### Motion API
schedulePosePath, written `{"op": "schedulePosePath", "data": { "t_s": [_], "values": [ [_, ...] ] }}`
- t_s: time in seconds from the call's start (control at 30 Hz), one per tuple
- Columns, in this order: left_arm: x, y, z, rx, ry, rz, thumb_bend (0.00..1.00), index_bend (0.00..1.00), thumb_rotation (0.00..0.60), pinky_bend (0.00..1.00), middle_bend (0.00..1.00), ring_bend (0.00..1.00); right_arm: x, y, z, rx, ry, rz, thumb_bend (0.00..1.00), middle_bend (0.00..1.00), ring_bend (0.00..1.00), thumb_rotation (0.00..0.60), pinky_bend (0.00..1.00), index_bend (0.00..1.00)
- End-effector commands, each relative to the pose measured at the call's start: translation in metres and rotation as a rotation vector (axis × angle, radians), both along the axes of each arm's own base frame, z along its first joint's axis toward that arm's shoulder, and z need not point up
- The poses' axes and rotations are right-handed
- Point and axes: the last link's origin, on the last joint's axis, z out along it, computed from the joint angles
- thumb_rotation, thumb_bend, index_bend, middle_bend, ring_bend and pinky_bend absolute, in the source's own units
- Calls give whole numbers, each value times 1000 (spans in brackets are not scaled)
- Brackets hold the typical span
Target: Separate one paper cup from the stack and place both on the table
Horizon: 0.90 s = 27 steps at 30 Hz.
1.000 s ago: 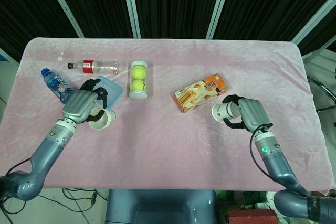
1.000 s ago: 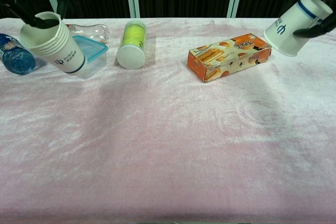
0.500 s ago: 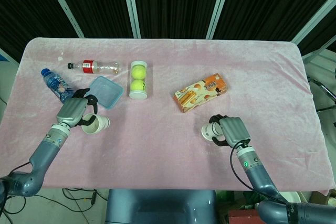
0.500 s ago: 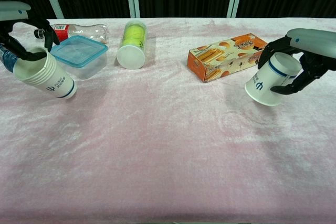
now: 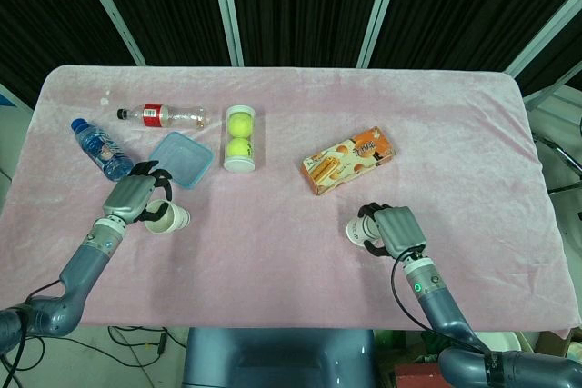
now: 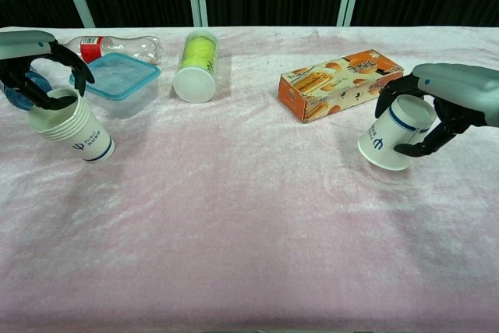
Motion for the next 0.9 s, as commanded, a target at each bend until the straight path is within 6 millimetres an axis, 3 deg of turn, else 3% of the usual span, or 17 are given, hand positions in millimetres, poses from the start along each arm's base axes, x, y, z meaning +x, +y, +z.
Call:
{"op": "schedulePosePath", "data": {
  "t_s": [0.03, 0.23, 0.33, 0.4, 0.53, 0.73, 0.9],
  "values": [
    [2, 0, 3, 2, 0, -8, 513, 457, 600, 0, 200, 0, 0, 0, 0, 3, -4, -7, 708, 735, 815, 600, 720, 933],
    [5, 1, 6, 3, 9, -22, 467, 409, 600, 0, 179, 0, -1, -1, 1, 19, -6, -26, 703, 715, 794, 600, 704, 917],
    [6, 2, 7, 1, 23, -30, 426, 373, 600, 0, 166, 0, -2, -1, 1, 32, 12, -27, 651, 673, 761, 600, 671, 860],
    [6, 2, 7, -2, 32, -33, 379, 336, 600, 0, 155, 0, -2, -1, 2, 43, 21, -31, 581, 600, 706, 600, 635, 781],
    [9, 1, 8, 4, 52, -54, 328, 290, 600, 0, 137, 0, -3, 0, 2, 72, 54, -31, 405, 354, 517, 600, 537, 560],
    [16, 3, 18, 50, 32, -71, 269, 255, 600, 0, 114, 0, -5, 2, 0, 97, 108, -31, 139, 35, 284, 600, 393, 140],
    [23, 2, 29, 69, -1, -82, 251, 225, 600, 0, 84, 0, -5, 3, -2, 106, 116, -37, 45, 0, 169, 600, 266, 0]
  ]
}}
